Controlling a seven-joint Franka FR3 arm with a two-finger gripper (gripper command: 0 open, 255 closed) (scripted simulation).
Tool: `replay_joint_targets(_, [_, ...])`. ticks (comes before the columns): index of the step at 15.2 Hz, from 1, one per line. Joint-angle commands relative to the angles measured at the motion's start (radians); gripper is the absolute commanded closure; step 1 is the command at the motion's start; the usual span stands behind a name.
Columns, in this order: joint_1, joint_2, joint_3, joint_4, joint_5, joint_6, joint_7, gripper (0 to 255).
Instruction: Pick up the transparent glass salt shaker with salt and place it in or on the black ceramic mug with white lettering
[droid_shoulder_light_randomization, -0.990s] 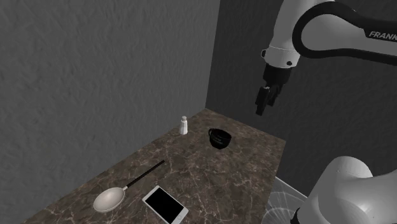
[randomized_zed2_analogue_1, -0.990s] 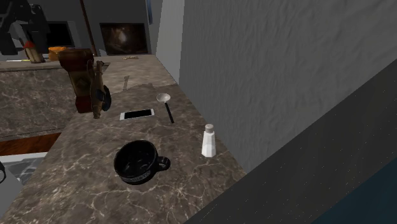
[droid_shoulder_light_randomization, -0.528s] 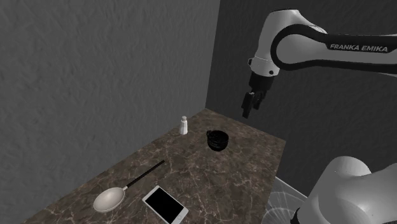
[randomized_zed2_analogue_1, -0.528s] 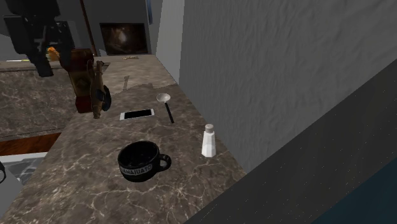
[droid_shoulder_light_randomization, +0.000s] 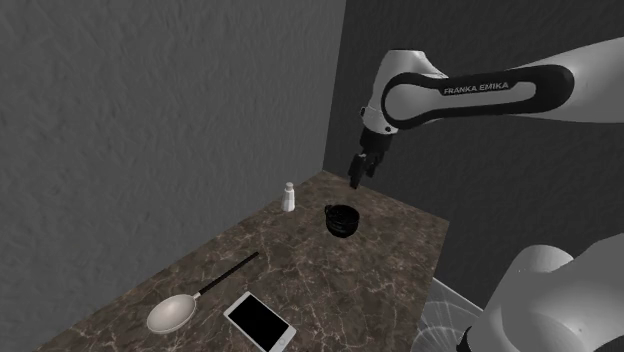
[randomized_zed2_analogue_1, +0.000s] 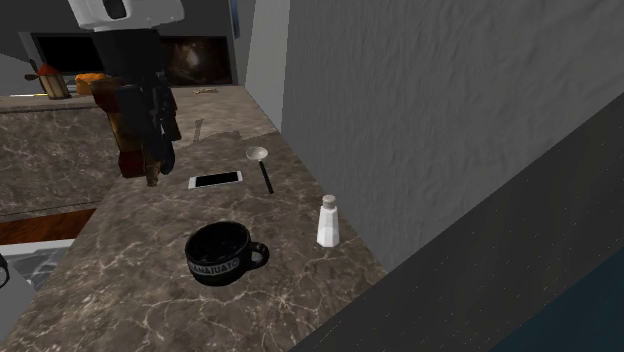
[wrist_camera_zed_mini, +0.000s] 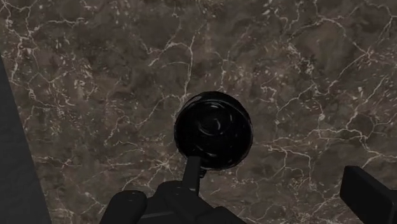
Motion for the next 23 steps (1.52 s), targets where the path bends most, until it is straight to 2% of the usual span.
replay_joint_targets(1, [0.007,0.073,-0.017,0.022,0.016,0.064,-0.028,0])
replay_joint_targets(11, [0.043,0.437,-0.065,0.205,0.165,0.292,-0.188,0])
replay_joint_targets(20, [0.022,0.776,-0.037,0.494,0.333,0.369,-0.339,0])
replay_joint_targets(23, [0.020,0.811,-0.030,0.510,0.344,0.388,-0.348,0])
